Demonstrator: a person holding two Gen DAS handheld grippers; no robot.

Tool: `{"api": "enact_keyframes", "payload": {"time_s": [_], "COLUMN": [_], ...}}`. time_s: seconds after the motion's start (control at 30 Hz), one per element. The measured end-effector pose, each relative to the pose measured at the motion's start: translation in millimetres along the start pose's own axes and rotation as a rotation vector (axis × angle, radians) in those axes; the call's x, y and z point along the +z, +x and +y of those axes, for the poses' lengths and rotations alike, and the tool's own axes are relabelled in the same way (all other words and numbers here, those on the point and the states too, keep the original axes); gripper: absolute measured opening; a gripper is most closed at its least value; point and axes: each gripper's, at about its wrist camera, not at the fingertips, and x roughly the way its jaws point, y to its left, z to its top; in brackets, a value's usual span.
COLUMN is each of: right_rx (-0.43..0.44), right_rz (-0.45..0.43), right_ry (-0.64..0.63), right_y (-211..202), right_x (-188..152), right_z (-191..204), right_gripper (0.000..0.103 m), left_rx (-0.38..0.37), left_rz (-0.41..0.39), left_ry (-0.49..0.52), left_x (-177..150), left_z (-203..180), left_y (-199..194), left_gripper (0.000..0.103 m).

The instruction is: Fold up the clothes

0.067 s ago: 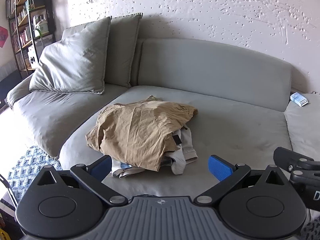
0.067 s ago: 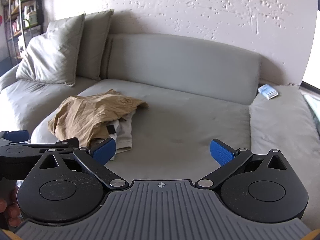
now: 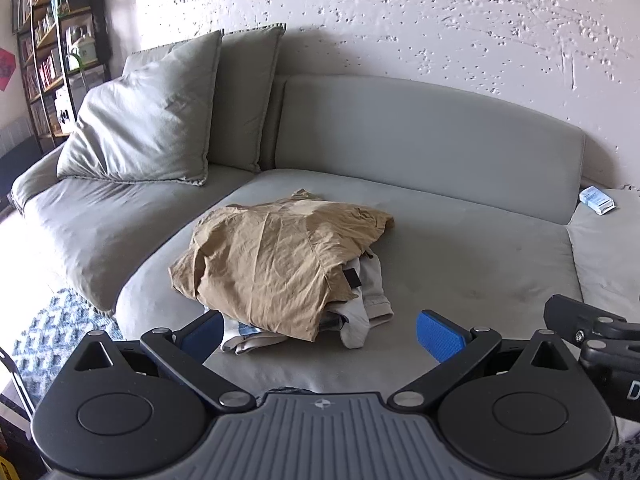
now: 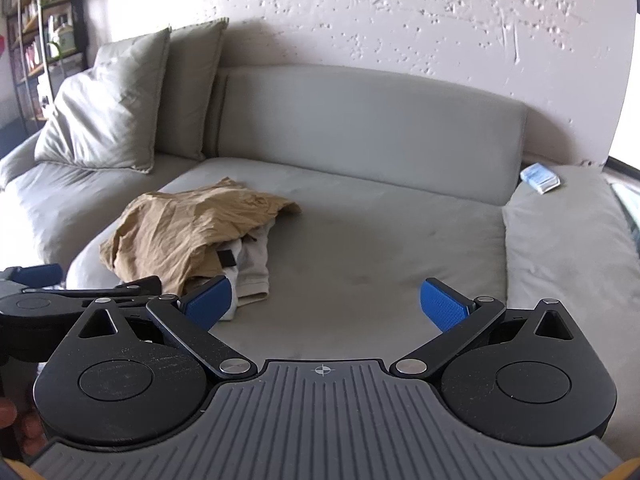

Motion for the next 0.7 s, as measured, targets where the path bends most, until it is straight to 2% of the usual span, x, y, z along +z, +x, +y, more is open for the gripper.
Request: {"api": "enact_keyframes", "payload": {"time_s": [0.27,0.37,0.7], "right_rx": [-0.02,0.039,0.043], "right_rz": [0.002,-0.007,0.016], "right_ry": [-0.015,0.046,0.048], "right_y": [5.8,3.8,7.7], "right_x": [3.3,0.0,2.5], "right_z": [22.3,-5.4,-2.3], "right_gripper": [0.103,0.103,0.103], "left_rx": [-0.008,-0.001,0.0], "left_rz": [0.021,0.015,0.019], "left_ry": [-0.022,-0.021,-0.029], "left_x": [0.5,-0.4,0.2], "left_z": [-3.2,-3.5,-2.9], "left_y": [8.7,9.0,12.8], "left_gripper": [0.102,0.102,0.102]}}
